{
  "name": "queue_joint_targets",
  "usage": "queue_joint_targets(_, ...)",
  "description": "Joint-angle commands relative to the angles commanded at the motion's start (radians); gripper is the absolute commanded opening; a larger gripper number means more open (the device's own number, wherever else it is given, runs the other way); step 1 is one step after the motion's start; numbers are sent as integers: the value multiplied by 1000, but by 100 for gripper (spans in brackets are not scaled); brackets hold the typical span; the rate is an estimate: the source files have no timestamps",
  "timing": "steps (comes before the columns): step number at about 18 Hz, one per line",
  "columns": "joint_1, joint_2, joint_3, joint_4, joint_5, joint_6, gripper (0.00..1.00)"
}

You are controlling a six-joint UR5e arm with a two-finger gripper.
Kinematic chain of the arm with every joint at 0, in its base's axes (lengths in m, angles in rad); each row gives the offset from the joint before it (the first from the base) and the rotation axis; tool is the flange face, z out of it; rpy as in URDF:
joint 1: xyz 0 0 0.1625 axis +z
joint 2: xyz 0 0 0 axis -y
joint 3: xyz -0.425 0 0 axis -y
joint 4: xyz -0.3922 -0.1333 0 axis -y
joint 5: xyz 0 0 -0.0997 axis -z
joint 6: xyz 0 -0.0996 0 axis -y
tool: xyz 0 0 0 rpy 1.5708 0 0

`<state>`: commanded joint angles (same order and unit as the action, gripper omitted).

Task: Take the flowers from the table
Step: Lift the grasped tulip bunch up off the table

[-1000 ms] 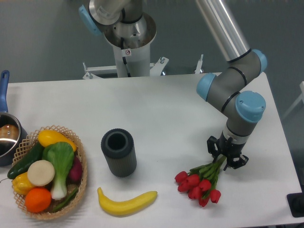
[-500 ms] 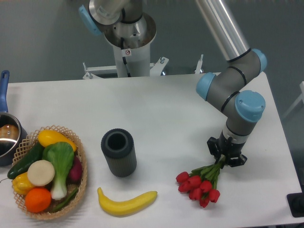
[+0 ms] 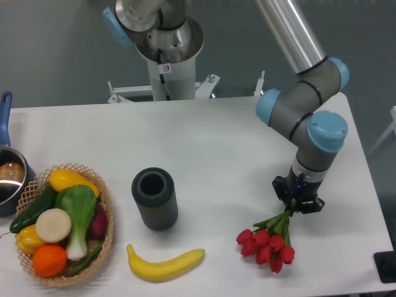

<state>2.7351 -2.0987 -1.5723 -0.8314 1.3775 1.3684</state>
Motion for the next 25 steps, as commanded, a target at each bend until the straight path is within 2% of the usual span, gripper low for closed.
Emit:
queue_joint_targets(5,-3,95,0,2,-5,-156,19)
queue_joint_targets(8,-8,124,12,2,-12,-205,19)
queue_joint_targets(12,6,158,15,3,-93,-230,19)
queue_joint_targets(15,43,196,18,6,-228,-249,19)
queue_joint_targets(21,167,221,15,6,-653,-255,19)
queue_joint_targets(23,195,224,9,6,-710,-253,19)
queue_joint_targets(25,207,227,9,6,-716,-249,19)
